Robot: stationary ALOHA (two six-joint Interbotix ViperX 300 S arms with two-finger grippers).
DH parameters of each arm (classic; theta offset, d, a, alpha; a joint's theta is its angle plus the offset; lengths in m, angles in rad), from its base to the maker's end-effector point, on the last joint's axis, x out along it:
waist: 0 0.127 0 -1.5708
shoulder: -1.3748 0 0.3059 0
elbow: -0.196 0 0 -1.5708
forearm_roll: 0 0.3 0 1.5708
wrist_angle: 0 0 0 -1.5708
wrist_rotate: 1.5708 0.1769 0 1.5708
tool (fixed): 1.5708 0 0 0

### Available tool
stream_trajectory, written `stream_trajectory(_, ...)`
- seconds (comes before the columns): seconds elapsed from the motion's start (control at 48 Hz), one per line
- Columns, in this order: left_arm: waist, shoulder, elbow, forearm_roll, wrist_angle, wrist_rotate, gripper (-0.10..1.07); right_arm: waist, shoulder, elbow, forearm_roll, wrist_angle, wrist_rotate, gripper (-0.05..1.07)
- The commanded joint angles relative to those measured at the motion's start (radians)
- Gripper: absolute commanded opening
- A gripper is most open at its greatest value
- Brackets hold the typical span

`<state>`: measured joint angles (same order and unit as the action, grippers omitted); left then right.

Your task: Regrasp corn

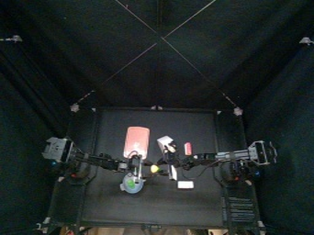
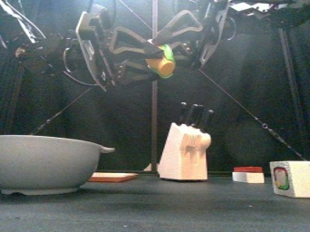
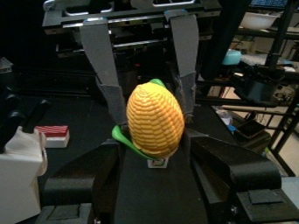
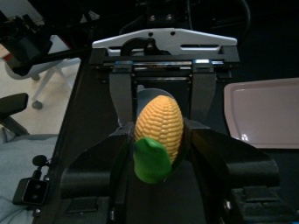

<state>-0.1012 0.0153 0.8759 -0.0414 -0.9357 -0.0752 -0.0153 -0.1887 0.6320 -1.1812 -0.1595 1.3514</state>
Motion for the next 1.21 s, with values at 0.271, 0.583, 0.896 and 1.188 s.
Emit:
stream_trajectory(0.271, 0.0, -0.008, -0.014, 0.005, -0.054, 0.003, 0.82, -0.005, -0.008, -0.021, 0.002, 0.0, -0.002, 0.7)
stream_trajectory(0.583, 0.0, -0.008, -0.017, 0.006, -0.064, 0.003, 0.77, -0.005, 0.017, -0.037, 0.002, 0.0, -0.002, 0.7)
stream_trajectory(0.896, 0.0, -0.008, -0.003, 0.005, -0.098, 0.006, 0.59, -0.006, 0.026, -0.037, 0.002, 0.0, -0.002, 0.73)
stream_trajectory(1.188, 0.0, -0.012, 0.023, 0.008, -0.098, 0.011, 0.58, -0.025, 0.025, -0.043, 0.06, 0.0, -0.002, 0.92)
